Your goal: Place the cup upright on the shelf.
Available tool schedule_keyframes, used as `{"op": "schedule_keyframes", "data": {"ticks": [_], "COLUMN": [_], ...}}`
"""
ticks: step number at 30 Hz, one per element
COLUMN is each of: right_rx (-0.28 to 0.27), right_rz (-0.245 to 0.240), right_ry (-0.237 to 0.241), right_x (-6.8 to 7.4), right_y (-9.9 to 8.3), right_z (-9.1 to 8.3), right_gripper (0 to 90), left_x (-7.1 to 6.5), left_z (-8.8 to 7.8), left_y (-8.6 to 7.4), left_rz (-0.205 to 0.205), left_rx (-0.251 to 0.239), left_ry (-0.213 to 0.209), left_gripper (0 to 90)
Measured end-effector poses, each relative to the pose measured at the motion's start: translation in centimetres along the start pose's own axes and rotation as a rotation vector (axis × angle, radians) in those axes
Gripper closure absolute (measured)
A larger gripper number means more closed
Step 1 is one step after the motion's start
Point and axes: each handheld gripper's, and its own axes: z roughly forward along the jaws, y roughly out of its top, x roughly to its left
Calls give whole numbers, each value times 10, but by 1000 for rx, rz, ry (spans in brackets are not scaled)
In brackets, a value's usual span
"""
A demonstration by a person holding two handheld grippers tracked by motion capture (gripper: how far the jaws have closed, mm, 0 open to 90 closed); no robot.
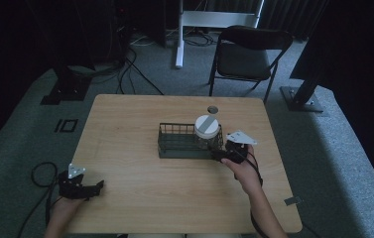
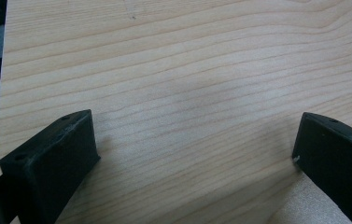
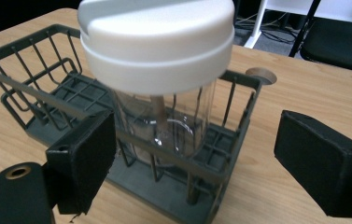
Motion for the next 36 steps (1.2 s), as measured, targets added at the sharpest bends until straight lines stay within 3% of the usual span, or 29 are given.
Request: {"op": "schedule_keyframes", "data": {"ticks": [13, 20, 36], "right_rx": [-4, 18, 91], "right_rz": [29, 61, 85], "right_ry": [12, -20, -92], "right_x": [-12, -25, -48], "right_y": [-22, -37, -67], "right_z": [-16, -19, -25], "right_gripper": [129, 130, 130], "left_x": [0, 0, 0], "left_z": [0, 0, 0], "left_y": [0, 0, 0], "left_rz": [0, 0, 0], "left_rx": [0, 0, 0], "left_ry": [0, 0, 0], "left_gripper": [0, 0, 0]}}
